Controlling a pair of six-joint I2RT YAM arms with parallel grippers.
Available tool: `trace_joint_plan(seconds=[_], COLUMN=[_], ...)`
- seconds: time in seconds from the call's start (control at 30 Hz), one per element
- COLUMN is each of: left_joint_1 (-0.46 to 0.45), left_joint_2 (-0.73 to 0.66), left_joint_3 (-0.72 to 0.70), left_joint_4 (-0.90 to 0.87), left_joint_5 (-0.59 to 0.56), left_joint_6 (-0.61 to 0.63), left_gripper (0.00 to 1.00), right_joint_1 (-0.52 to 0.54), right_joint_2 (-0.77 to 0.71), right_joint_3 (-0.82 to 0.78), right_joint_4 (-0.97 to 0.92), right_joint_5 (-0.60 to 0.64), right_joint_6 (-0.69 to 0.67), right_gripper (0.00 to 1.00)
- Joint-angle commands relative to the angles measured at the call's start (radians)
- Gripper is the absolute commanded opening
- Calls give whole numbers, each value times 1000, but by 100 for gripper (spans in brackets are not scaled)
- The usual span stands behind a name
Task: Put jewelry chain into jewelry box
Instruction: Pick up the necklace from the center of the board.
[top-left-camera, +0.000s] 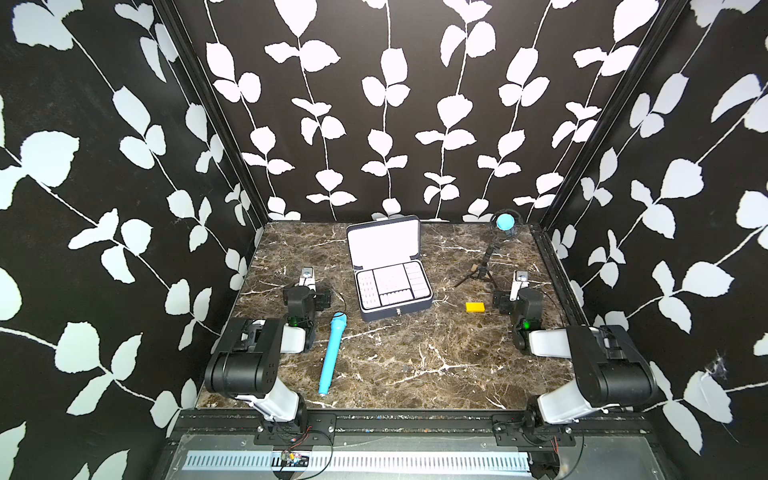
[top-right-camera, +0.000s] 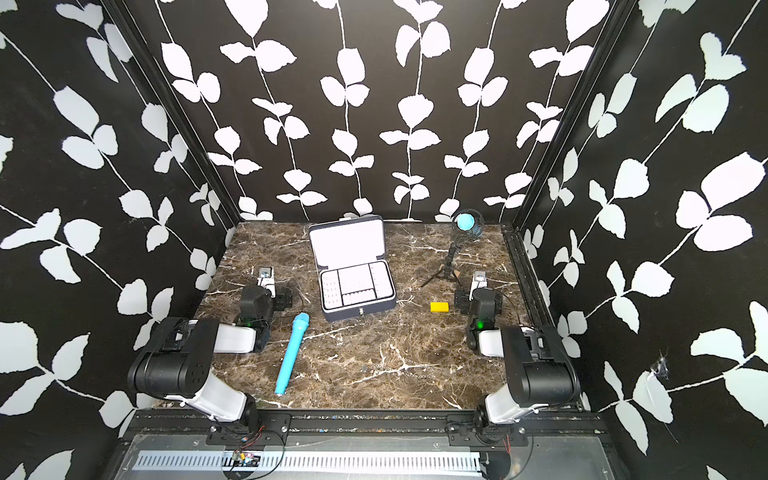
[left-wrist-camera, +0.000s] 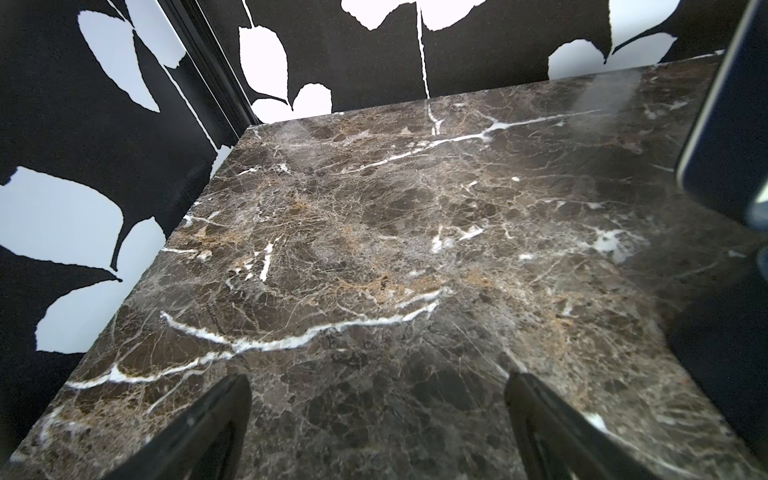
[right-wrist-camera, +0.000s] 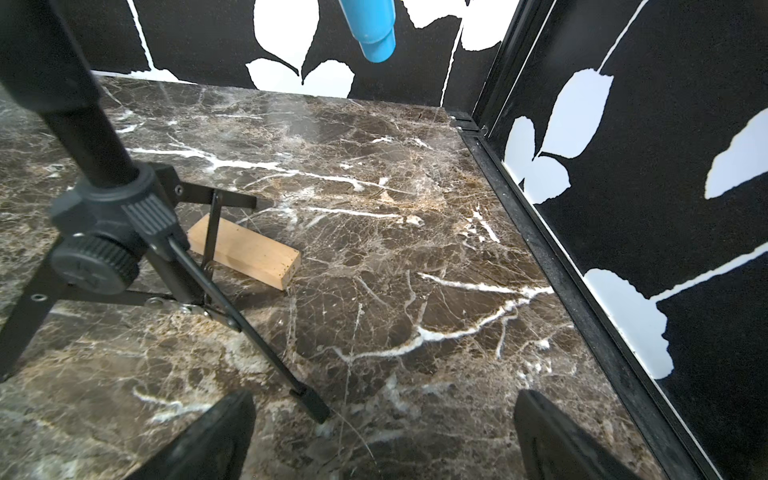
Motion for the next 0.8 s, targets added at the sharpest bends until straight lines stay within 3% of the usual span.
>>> trace_joint_plan(seconds=[0.0,0.13,0.23,0.33,0.4,0.5,0.53,0.57,0.67,0.7,0.77], left_joint_1=[-2,-1,-4,-5,-3,-2,-3,-2,-5,-21,-95], left_joint_2=[-12,-14,-109,-251,-329,-347,-334,-325,-349,-371,-422], left_joint_3=[6,6,12,103,220,447,550,612,658,647,615], left_joint_4=[16,18,-67,-350,-646,-1163,-1392,-1506,-1638,-1658,-1687], left_joint_5=[-6,-3,-102,-212,-297,-386,-372,-347,-115,-64,-39], left_joint_6=[7,4,-25,-81,-222,-580,-698,-768,-851,-868,-866], left_gripper=[98,99,98,98,98,99,99,99,98,98,98], right_joint_1=[-5,-15,-13,10,28,29,13,-1,7,35,154], right_joint_2=[-4,-5,-62,-174,-240,-310,-321,-323,-325,-329,-348], right_joint_3=[20,21,46,143,213,320,356,372,359,370,434], right_joint_4=[23,16,-66,-320,-467,-782,-901,-935,-958,-1001,-1196], right_joint_5=[-9,-29,9,32,87,148,61,-50,-269,-290,-210], right_joint_6=[1,8,21,-1,75,470,622,644,765,768,701], right_gripper=[99,99,99,99,99,99,99,99,99,99,99])
